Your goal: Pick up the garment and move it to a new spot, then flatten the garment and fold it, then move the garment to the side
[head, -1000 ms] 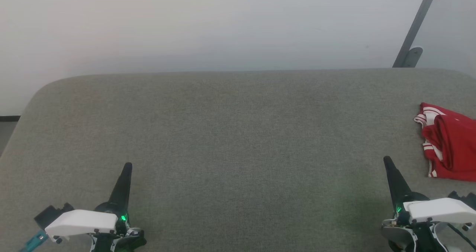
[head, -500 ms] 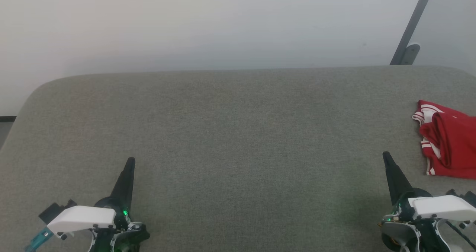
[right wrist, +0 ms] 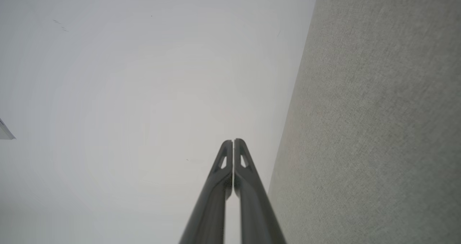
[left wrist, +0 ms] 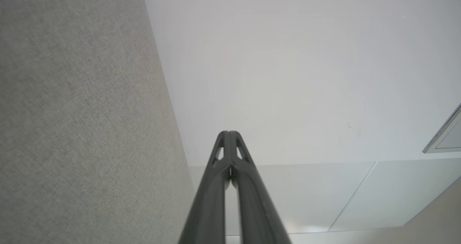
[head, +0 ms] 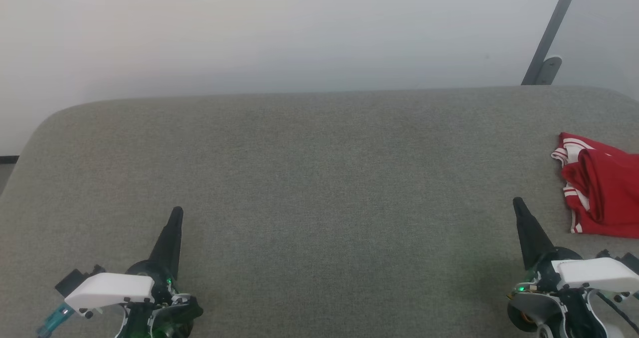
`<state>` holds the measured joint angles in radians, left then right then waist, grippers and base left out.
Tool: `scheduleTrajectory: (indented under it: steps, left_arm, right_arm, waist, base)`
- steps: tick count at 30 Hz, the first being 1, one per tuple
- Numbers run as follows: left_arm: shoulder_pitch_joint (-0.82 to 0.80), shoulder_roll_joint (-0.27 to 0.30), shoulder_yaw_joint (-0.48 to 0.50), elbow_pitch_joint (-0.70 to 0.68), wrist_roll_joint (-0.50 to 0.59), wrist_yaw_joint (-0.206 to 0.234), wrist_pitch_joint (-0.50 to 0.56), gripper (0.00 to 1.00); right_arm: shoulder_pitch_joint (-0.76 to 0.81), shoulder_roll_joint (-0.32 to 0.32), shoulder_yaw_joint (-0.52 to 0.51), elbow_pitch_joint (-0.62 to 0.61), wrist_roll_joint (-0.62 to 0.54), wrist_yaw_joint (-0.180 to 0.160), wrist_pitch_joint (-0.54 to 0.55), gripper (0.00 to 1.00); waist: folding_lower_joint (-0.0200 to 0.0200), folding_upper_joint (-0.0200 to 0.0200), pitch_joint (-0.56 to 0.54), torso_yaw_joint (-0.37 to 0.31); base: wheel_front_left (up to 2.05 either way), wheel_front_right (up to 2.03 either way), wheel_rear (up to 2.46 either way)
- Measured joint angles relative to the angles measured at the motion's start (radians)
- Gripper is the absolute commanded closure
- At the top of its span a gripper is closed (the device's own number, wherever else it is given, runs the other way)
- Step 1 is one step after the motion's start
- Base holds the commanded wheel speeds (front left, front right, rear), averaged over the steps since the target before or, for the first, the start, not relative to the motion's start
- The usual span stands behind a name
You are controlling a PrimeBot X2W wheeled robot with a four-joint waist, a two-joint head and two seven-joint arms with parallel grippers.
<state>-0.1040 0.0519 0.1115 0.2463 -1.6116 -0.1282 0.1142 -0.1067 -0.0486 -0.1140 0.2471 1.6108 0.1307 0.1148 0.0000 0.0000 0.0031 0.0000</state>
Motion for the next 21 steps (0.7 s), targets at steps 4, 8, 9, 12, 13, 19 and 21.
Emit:
scheduleTrajectory:
  steps: [4, 8, 9, 12, 13, 19, 21]
  left_arm:
    - [0.000, 0.000, 0.000, 0.000, 0.000, 0.000, 0.000, 1.00]
    - [0.000, 0.000, 0.000, 0.000, 0.000, 0.000, 0.000, 1.00]
    - [0.000, 0.000, 0.000, 0.000, 0.000, 0.000, 0.000, 1.00]
    - [0.000, 0.000, 0.000, 0.000, 0.000, 0.000, 0.000, 1.00]
    - [0.000, 0.000, 0.000, 0.000, 0.000, 0.000, 0.000, 1.00]
    - [0.000, 0.000, 0.000, 0.000, 0.000, 0.000, 0.000, 1.00]
    - [0.000, 0.000, 0.001, 0.000, 0.000, 0.000, 0.000, 1.00]
  right_arm:
    - [0.000, 0.000, 0.000, 0.000, 0.000, 0.000, 0.000, 1.00]
    - [0.000, 0.000, 0.000, 0.000, 0.000, 0.000, 0.000, 1.00]
    - [0.000, 0.000, 0.000, 0.000, 0.000, 0.000, 0.000, 1.00]
    - [0.000, 0.000, 0.000, 0.000, 0.000, 0.000, 0.000, 1.00]
    - [0.000, 0.000, 0.000, 0.000, 0.000, 0.000, 0.000, 1.00]
    - [0.000, 0.000, 0.000, 0.000, 0.000, 0.000, 0.000, 1.00]
    - [0.000, 0.000, 0.000, 0.000, 0.000, 0.000, 0.000, 1.00]
  waist:
    - [0.0000, 0.0000, 0.000, 0.000]
    - [0.0000, 0.0000, 0.000, 0.000]
    - [0.0000, 0.0000, 0.000, 0.000]
    - [0.0000, 0.0000, 0.000, 0.000]
    - [0.0000, 0.0000, 0.000, 0.000]
    - [0.0000, 0.0000, 0.000, 0.000]
    - [0.0000, 0.0000, 0.000, 0.000]
  base:
    - [0.00, 0.00, 0.00]
    - [0.00, 0.00, 0.00]
    - [0.00, 0.00, 0.00]
    - [0.00, 0.00, 0.00]
    - [0.00, 0.00, 0.00]
    - [0.00, 0.00, 0.00]
    - [0.00, 0.00, 0.00]
